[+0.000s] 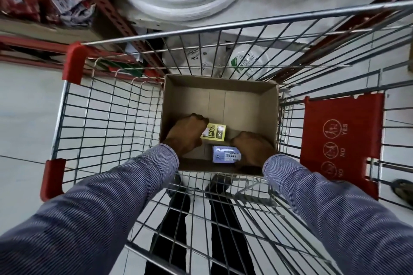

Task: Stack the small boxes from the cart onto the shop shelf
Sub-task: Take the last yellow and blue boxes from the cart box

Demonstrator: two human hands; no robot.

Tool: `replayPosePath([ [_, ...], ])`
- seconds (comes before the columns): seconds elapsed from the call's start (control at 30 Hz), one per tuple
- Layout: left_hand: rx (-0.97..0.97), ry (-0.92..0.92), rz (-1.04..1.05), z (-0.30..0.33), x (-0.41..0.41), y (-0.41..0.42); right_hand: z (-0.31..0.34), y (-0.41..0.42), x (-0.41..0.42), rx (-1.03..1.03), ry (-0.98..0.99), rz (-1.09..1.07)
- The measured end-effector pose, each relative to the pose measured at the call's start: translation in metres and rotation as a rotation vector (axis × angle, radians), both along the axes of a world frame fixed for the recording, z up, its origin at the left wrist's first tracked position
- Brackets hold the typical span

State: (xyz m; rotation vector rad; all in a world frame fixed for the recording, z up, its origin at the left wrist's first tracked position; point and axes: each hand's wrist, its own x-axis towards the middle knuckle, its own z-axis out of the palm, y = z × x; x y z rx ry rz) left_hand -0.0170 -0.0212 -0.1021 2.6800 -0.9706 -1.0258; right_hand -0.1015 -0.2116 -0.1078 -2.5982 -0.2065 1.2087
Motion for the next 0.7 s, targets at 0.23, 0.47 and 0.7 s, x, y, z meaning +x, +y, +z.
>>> replayPosePath([
  [0.23, -0.057, -0.09, 0.032, 0.042, 0.018, 0.008, 0.038, 0.001, 0.01, -0.04, -0.082, -0.013],
  [0.47, -0.221, -0.262, 0.103, 0.166, 0.043, 0.024, 0.15, 0.004, 0.038, -0.092, -0.215, -0.03],
  [0.7, -0.316, -0.451, 0.143, 0.326, 0.074, 0.049, 0.306, 0.008, 0.053, -0.131, -0.497, -0.081],
])
